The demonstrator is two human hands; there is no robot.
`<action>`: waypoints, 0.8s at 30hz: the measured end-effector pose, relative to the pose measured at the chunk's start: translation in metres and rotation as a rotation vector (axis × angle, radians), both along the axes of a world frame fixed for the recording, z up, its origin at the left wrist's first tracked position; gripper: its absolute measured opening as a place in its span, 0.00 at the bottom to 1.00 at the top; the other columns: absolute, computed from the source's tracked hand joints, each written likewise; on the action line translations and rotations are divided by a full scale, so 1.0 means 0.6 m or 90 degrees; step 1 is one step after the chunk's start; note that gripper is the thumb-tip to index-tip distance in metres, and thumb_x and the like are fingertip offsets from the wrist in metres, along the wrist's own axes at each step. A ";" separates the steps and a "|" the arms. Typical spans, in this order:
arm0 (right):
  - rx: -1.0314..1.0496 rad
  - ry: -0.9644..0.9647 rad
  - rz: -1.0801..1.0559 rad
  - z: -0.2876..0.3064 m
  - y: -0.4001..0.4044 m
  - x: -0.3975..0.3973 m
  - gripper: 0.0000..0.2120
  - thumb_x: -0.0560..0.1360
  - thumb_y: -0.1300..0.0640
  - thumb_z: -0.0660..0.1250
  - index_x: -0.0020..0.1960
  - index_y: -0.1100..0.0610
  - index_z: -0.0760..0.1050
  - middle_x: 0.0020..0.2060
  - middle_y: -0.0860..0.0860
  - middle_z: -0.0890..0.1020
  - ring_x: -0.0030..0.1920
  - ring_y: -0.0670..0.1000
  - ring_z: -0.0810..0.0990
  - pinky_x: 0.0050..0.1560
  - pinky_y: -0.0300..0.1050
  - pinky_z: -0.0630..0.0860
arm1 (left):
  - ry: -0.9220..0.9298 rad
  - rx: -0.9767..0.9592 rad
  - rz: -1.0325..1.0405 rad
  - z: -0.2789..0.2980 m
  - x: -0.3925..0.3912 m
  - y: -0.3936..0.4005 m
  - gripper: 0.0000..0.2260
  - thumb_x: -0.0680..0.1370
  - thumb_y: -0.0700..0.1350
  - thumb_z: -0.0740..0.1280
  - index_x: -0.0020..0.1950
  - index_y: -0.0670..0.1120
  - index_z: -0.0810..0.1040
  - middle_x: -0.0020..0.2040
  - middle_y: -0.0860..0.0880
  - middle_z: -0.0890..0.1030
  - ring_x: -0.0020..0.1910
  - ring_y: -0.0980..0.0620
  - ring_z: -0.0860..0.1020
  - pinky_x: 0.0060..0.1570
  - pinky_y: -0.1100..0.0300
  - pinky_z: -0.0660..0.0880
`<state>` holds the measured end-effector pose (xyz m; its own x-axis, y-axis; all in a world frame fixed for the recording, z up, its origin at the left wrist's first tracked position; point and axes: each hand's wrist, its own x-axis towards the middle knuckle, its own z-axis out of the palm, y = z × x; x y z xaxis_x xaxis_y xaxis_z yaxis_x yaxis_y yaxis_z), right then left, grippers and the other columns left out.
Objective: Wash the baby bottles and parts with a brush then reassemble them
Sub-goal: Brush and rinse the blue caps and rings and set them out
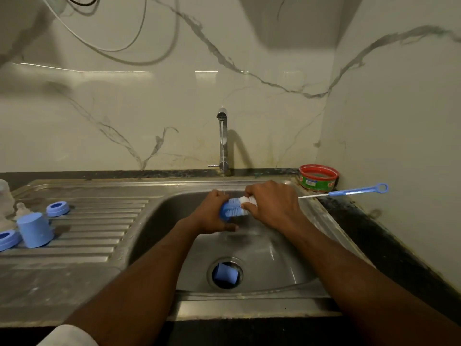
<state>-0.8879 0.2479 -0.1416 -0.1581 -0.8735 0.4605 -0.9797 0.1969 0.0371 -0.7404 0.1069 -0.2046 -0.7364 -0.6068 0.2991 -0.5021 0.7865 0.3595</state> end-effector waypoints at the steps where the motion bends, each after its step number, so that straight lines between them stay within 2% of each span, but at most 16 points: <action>1: -0.005 -0.008 -0.022 -0.001 0.000 -0.004 0.15 0.77 0.38 0.67 0.59 0.45 0.78 0.49 0.48 0.82 0.48 0.50 0.79 0.43 0.44 0.68 | -0.002 0.021 -0.018 0.000 -0.005 0.005 0.35 0.71 0.50 0.80 0.73 0.47 0.68 0.68 0.47 0.71 0.65 0.49 0.72 0.65 0.55 0.70; 3: -0.014 -0.029 -0.066 -0.003 -0.001 -0.015 0.14 0.77 0.38 0.67 0.58 0.45 0.78 0.48 0.48 0.82 0.47 0.50 0.80 0.44 0.46 0.71 | 0.004 0.026 -0.030 0.005 -0.013 0.011 0.33 0.74 0.45 0.76 0.76 0.47 0.66 0.72 0.45 0.71 0.70 0.47 0.71 0.70 0.52 0.69; 6: -0.016 -0.061 -0.098 -0.006 -0.002 -0.028 0.14 0.76 0.37 0.67 0.56 0.44 0.79 0.46 0.47 0.82 0.46 0.50 0.79 0.45 0.47 0.74 | 0.003 -0.021 -0.005 0.013 -0.010 0.008 0.31 0.76 0.42 0.73 0.77 0.50 0.65 0.73 0.46 0.71 0.72 0.47 0.70 0.72 0.51 0.67; 10: -0.002 -0.049 -0.051 -0.011 -0.004 -0.027 0.17 0.76 0.36 0.67 0.60 0.44 0.79 0.49 0.46 0.83 0.48 0.48 0.79 0.49 0.48 0.77 | 0.063 -0.079 0.029 0.022 0.004 0.002 0.28 0.72 0.44 0.78 0.67 0.54 0.71 0.67 0.50 0.75 0.65 0.51 0.74 0.64 0.53 0.76; 13: -0.003 -0.039 0.024 -0.004 -0.002 -0.019 0.19 0.76 0.35 0.67 0.63 0.42 0.77 0.51 0.45 0.83 0.50 0.48 0.79 0.48 0.46 0.75 | 0.096 -0.073 0.063 0.019 0.010 -0.006 0.34 0.68 0.45 0.82 0.68 0.52 0.68 0.68 0.50 0.70 0.65 0.52 0.73 0.63 0.56 0.75; 16: -0.008 0.042 0.063 0.001 0.002 -0.011 0.18 0.76 0.34 0.64 0.62 0.41 0.76 0.50 0.45 0.83 0.49 0.48 0.79 0.42 0.44 0.69 | 0.033 -0.034 0.089 0.003 0.010 -0.006 0.36 0.69 0.51 0.81 0.72 0.49 0.68 0.69 0.48 0.67 0.65 0.51 0.71 0.64 0.58 0.71; 20: -0.012 0.033 0.034 -0.003 -0.002 -0.018 0.18 0.77 0.34 0.65 0.61 0.41 0.76 0.51 0.46 0.83 0.50 0.49 0.80 0.44 0.45 0.71 | -0.020 0.013 0.051 0.003 -0.003 0.002 0.26 0.74 0.54 0.77 0.68 0.47 0.75 0.62 0.48 0.79 0.59 0.53 0.77 0.57 0.61 0.71; 24: -0.021 -0.001 -0.045 -0.004 -0.003 -0.024 0.17 0.76 0.37 0.67 0.61 0.43 0.78 0.51 0.46 0.83 0.51 0.50 0.80 0.45 0.45 0.70 | -0.032 0.045 0.002 0.003 -0.007 0.003 0.29 0.75 0.48 0.76 0.73 0.46 0.70 0.67 0.47 0.76 0.66 0.49 0.75 0.66 0.54 0.73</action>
